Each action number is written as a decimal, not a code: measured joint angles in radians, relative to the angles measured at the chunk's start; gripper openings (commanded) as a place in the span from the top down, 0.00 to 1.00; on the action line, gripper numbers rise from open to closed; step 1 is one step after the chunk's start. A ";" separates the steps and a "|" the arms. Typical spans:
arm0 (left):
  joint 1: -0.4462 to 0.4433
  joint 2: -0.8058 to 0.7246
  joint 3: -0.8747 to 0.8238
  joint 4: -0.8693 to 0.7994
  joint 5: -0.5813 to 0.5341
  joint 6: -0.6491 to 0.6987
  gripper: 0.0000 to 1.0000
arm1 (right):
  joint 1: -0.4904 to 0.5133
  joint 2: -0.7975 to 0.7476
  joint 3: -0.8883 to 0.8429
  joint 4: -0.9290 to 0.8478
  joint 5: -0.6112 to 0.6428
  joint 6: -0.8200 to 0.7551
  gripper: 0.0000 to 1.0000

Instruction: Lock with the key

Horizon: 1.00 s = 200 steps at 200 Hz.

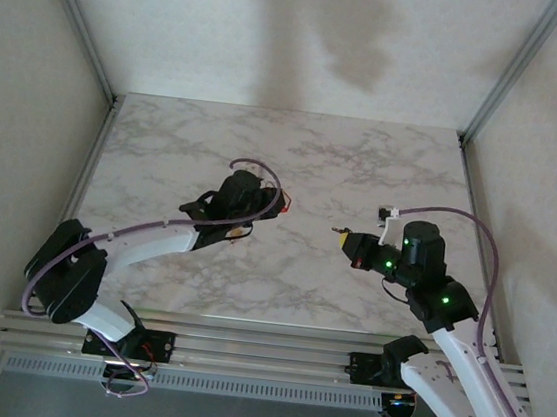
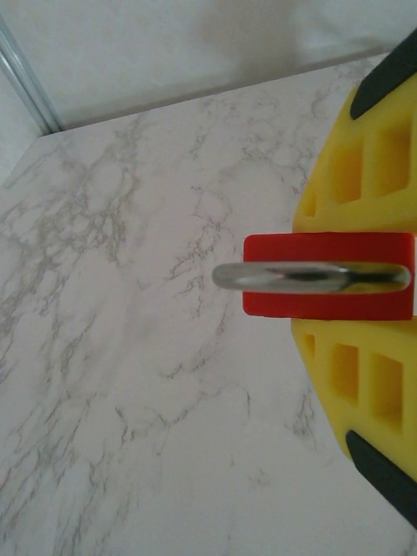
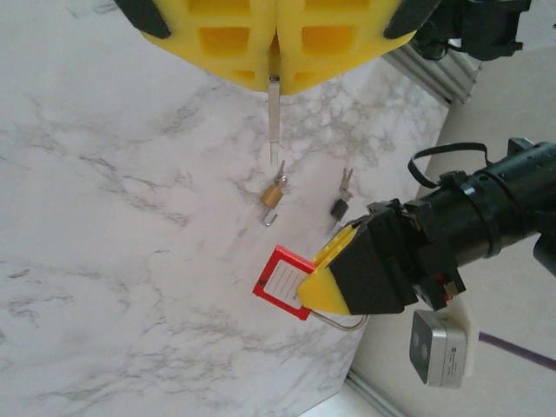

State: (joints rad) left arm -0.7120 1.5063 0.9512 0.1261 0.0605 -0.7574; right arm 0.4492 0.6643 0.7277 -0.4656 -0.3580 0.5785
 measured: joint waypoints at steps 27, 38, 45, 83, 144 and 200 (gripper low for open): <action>-0.012 0.066 0.054 -0.006 0.012 0.021 1.00 | -0.001 -0.019 0.000 -0.013 0.019 -0.003 1.00; -0.021 0.095 0.075 -0.011 0.013 0.029 1.00 | -0.001 -0.023 0.000 -0.015 0.021 -0.003 1.00; -0.027 0.116 0.092 -0.018 0.014 0.034 1.00 | -0.001 -0.024 0.000 -0.015 0.023 -0.003 1.00; -0.055 0.224 0.174 -0.036 0.026 0.063 1.00 | -0.001 -0.035 0.000 -0.017 0.025 -0.003 1.00; -0.059 0.358 0.279 -0.092 0.031 0.104 1.00 | -0.001 -0.048 0.000 -0.017 0.025 -0.003 1.00; -0.058 0.456 0.343 -0.109 0.095 0.108 1.00 | -0.001 -0.048 -0.006 -0.017 0.025 -0.003 1.00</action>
State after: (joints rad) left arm -0.7696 1.9621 1.2945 0.0166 0.1551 -0.6498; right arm 0.4484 0.6167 0.7219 -0.4824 -0.3332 0.5758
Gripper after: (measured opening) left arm 0.213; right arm 0.051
